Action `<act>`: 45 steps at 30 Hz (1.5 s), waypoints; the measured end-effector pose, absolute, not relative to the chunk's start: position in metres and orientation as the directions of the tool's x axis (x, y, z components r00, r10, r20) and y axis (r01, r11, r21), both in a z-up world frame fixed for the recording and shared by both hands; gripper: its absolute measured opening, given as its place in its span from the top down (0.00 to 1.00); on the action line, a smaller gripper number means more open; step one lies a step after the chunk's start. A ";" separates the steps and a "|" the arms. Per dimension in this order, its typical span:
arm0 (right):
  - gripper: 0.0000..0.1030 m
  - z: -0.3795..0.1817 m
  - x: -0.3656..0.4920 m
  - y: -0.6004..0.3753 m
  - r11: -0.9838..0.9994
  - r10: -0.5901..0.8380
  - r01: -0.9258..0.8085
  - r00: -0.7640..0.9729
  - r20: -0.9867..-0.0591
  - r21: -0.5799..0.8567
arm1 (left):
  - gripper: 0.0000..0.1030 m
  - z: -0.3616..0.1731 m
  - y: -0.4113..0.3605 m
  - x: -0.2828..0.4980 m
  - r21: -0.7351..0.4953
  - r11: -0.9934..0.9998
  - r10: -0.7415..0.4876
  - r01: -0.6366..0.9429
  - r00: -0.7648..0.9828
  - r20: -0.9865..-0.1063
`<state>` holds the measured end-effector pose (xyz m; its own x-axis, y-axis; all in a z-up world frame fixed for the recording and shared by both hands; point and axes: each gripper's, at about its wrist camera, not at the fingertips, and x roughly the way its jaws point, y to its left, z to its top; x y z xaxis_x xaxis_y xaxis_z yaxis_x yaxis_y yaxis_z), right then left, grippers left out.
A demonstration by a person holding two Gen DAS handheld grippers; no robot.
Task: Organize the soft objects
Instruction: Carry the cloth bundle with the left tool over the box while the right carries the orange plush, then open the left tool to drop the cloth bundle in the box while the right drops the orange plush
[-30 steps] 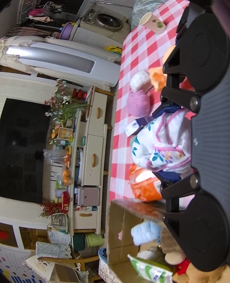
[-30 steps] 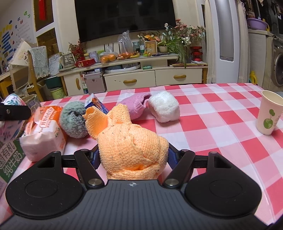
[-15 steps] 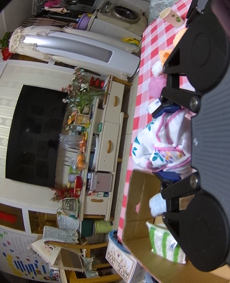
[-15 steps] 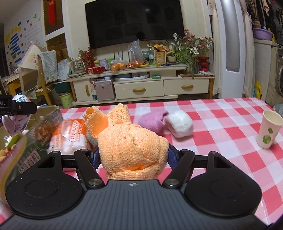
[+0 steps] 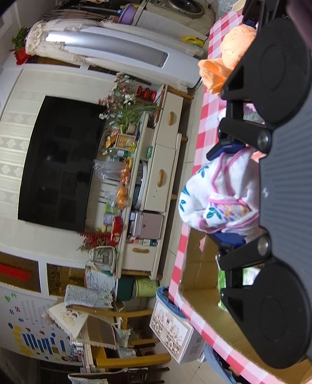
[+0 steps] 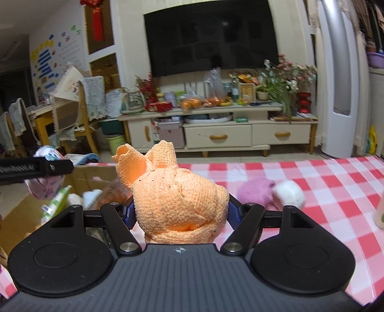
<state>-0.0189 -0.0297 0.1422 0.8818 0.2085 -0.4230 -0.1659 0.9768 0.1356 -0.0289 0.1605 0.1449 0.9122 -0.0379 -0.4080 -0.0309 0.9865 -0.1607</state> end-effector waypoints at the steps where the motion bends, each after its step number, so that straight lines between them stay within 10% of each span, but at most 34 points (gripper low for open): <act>1: 0.15 0.144 -0.017 -0.026 0.974 0.221 -0.179 0.881 -0.419 0.137 | 0.42 0.145 0.164 -0.029 -0.163 0.986 -0.032 -0.039 0.912 -0.408; 35: 0.10 0.150 0.048 0.084 0.876 0.455 -0.477 0.769 -0.449 0.071 | 0.41 0.123 0.254 -0.036 -0.186 0.946 0.123 -0.266 0.825 -0.551; 45: 0.02 0.159 0.037 0.074 0.888 0.442 -0.455 0.795 -0.417 0.074 | 0.25 0.128 0.252 -0.039 -0.176 0.942 0.154 -0.285 0.835 -0.528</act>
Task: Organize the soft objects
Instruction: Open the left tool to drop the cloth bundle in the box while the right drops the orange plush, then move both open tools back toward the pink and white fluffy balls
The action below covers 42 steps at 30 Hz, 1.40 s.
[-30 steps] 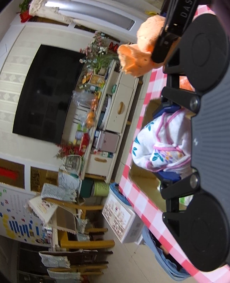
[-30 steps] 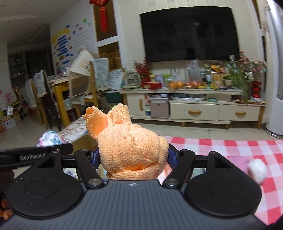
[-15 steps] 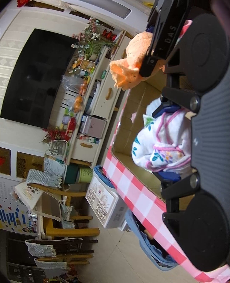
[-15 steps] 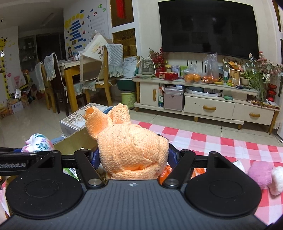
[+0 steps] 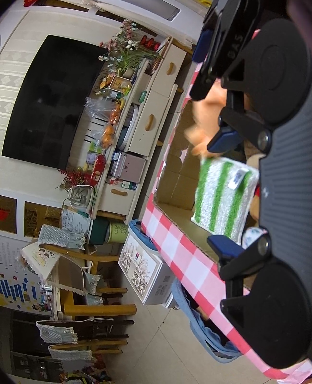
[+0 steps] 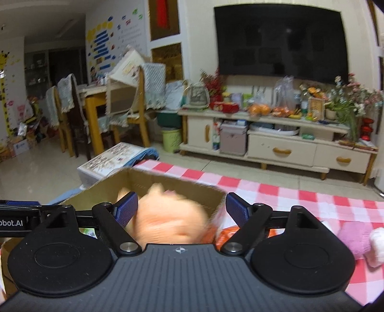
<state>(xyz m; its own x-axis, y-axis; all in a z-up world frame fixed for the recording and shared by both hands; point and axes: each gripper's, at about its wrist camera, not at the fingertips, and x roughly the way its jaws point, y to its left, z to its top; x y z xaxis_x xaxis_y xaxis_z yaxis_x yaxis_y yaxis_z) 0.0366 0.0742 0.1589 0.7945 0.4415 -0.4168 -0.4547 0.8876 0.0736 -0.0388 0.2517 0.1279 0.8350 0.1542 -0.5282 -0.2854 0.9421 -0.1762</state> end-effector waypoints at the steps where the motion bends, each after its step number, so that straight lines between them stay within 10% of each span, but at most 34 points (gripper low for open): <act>1: 0.02 0.161 0.034 0.071 0.893 0.432 -0.444 0.804 -0.408 0.071 | 0.25 0.128 0.251 -0.039 -0.175 0.943 0.154 -0.283 0.837 -0.525; 42: 0.00 0.148 -0.011 0.000 0.968 0.248 -0.204 0.874 -0.417 0.148 | 0.05 0.125 0.166 -0.023 -0.004 0.986 0.143 -0.168 0.847 -0.512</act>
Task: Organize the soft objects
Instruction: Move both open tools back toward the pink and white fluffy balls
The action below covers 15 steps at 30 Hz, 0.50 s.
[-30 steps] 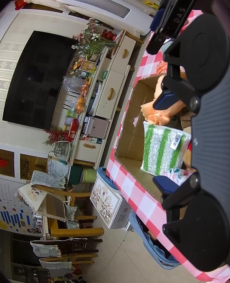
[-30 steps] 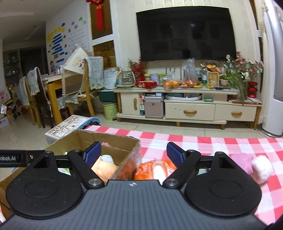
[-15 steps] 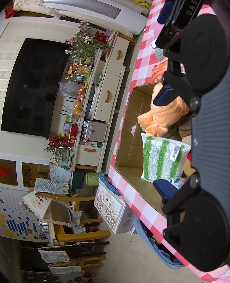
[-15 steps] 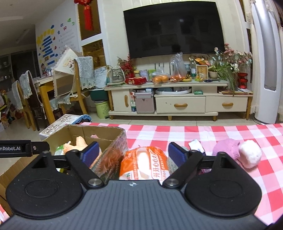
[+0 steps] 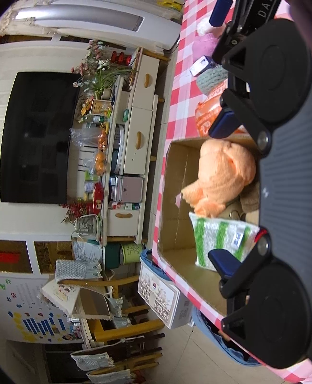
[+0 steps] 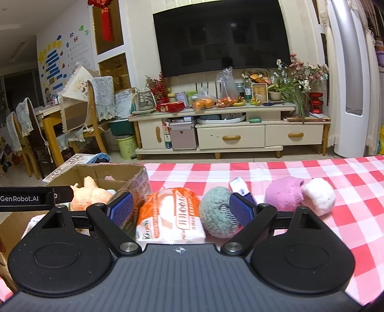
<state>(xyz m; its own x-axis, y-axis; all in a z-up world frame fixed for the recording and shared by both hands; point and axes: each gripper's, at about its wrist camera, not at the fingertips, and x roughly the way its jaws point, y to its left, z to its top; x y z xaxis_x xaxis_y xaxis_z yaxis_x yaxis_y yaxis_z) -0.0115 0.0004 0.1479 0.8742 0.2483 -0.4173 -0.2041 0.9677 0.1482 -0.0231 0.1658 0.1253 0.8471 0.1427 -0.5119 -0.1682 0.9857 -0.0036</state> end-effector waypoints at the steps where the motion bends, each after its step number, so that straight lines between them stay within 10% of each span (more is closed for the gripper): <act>1: 0.00 0.148 -0.011 0.000 0.969 0.244 -0.200 0.876 -0.417 0.147 | 0.04 0.125 0.163 -0.023 -0.001 0.986 0.140 -0.164 0.847 -0.513; 15: 0.00 0.139 -0.018 -0.011 0.977 0.198 -0.143 0.891 -0.409 0.160 | 0.01 0.121 0.129 -0.017 0.053 0.992 0.126 -0.116 0.846 -0.519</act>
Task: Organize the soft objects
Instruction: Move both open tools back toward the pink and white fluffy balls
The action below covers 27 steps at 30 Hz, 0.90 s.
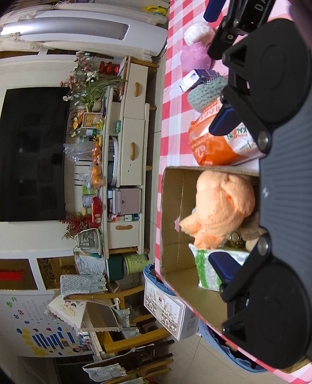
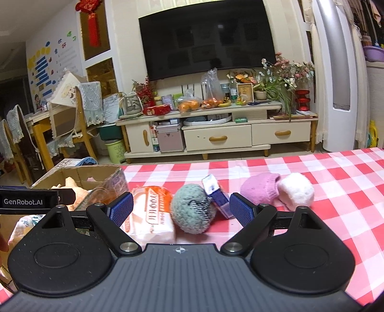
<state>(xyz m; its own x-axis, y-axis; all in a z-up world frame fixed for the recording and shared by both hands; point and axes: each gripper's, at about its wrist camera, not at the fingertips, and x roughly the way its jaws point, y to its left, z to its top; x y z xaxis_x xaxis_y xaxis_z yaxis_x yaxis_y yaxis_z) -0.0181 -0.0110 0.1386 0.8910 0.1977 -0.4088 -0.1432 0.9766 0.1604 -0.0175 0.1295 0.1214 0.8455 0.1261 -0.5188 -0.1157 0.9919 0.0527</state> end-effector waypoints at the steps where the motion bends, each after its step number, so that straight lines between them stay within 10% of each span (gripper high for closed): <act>1: 0.00 0.138 -0.018 -0.012 0.976 0.196 -0.138 0.891 -0.409 0.165 | 0.01 0.121 0.128 -0.017 0.056 0.992 0.126 -0.114 0.845 -0.519; 27: 0.00 0.110 -0.027 -0.054 0.980 0.089 -0.001 0.897 -0.433 0.199 | 0.01 0.109 0.067 -0.008 0.103 0.995 0.056 -0.001 0.842 -0.537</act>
<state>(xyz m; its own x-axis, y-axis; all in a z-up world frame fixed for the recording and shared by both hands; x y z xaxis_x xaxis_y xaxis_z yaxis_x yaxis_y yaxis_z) -0.0272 -0.0544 0.1096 0.8972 0.0885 -0.4326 -0.0009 0.9801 0.1987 -0.0080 0.0668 0.1091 0.8416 0.0561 -0.5372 -0.0007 0.9947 0.1027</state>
